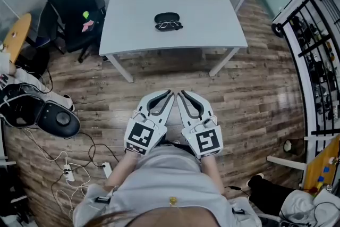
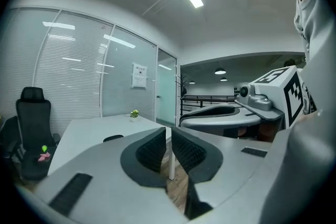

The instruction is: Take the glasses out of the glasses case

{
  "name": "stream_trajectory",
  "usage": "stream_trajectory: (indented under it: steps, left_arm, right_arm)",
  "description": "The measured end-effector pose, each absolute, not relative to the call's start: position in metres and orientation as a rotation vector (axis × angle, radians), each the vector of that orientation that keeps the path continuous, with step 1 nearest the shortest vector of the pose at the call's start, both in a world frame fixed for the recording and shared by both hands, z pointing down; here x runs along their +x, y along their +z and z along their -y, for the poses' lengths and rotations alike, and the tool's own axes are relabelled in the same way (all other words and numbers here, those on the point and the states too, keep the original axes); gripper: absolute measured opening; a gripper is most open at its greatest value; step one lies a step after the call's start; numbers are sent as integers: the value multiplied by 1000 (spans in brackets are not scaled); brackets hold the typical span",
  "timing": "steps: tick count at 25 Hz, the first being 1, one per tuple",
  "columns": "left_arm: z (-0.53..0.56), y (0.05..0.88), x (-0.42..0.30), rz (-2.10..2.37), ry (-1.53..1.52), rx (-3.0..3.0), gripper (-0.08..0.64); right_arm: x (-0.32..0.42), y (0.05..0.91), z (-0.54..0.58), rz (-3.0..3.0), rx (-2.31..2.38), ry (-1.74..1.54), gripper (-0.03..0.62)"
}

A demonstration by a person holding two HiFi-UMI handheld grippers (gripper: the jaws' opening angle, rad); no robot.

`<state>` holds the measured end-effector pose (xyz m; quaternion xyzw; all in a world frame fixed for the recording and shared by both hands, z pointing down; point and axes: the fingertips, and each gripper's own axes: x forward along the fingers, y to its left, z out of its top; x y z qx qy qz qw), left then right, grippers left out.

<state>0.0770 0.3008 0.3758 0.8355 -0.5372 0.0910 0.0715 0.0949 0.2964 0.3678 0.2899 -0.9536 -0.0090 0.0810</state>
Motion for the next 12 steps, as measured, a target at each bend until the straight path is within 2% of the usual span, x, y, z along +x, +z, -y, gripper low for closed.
stream_trajectory:
  steps: [12]
  left_arm:
    - [-204, 376, 7, 1556, 286, 2555, 35]
  right_arm:
    - [31, 371, -196, 2819, 959, -20, 21]
